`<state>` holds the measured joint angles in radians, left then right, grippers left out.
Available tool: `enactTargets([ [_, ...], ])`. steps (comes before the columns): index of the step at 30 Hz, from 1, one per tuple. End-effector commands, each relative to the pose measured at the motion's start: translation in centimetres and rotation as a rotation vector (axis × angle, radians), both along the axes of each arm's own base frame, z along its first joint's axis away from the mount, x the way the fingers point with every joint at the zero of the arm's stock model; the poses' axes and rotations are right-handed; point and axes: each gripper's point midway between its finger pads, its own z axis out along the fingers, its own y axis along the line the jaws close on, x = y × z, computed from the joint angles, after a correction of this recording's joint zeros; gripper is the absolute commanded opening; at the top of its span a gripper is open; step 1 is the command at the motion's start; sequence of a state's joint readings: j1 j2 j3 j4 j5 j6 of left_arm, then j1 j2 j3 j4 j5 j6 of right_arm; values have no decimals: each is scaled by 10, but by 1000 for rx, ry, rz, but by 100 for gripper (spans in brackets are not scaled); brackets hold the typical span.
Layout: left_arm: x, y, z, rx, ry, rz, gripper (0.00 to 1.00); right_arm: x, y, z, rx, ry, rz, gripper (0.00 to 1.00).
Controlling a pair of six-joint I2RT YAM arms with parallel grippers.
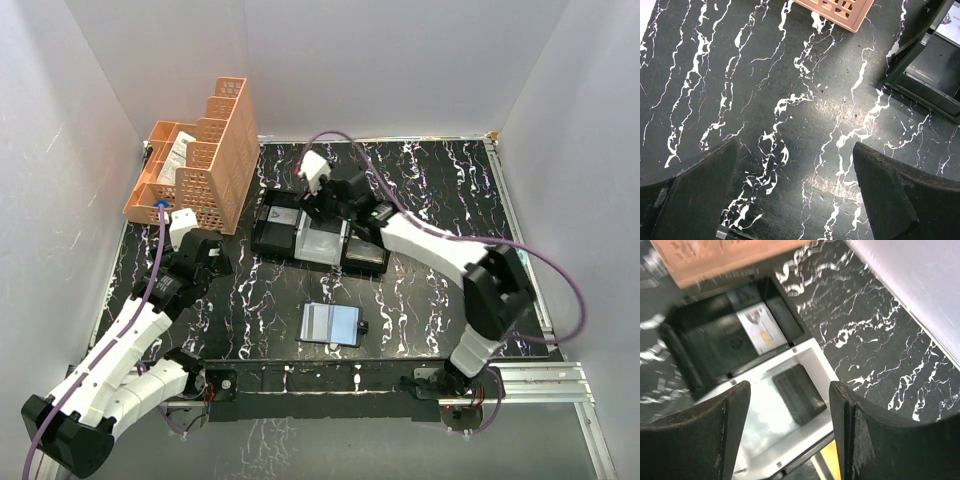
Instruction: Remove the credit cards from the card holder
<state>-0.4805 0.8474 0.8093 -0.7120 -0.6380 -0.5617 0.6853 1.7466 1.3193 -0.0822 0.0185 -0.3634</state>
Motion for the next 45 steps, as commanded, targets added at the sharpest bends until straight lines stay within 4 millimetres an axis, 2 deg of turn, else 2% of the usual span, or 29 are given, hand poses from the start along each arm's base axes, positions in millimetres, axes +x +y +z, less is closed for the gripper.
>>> enactTargets([
  [1,0,2,11,-19,-36,16,99,-29,-6,78,411,14,-108,65],
  [6,0,1,10,-21,-32,6,99,-55,-41,76,528,118,-295,74],
  [8,0,0,10,-23,-29,5,99,-66,-49,85,565,120,-303,79],
  [9,1,0,9,-22,-28,4,99,-71,-52,89,602,128,-310,82],
  [10,1,-1,9,-23,-27,2,99,-76,-56,93,650,144,-334,95],
  [11,1,-1,9,-24,-27,3,99,-82,-60,93,693,166,-352,98],
  [17,1,-2,8,-27,-22,-4,99,-133,-59,105,901,245,-209,98],
  [19,1,-3,7,-30,-19,-8,99,-146,-63,104,1019,340,-247,98],
  [22,2,-4,5,-27,-11,-14,99,-166,-55,88,1036,521,-244,95],
  [25,2,-5,4,-26,-3,-18,99,-183,-43,47,908,701,-291,85],
  [28,3,-6,3,-27,2,-23,99,-200,-38,0,751,728,-410,74],
  [32,3,-8,1,-26,8,-30,99,-222,-27,-36,598,705,-534,63],
  [37,3,-7,0,-18,14,-26,99,-238,-7,-62,488,683,-605,55],
  [45,4,-6,0,-15,13,-23,99,-236,12,-91,381,667,-676,52],
])
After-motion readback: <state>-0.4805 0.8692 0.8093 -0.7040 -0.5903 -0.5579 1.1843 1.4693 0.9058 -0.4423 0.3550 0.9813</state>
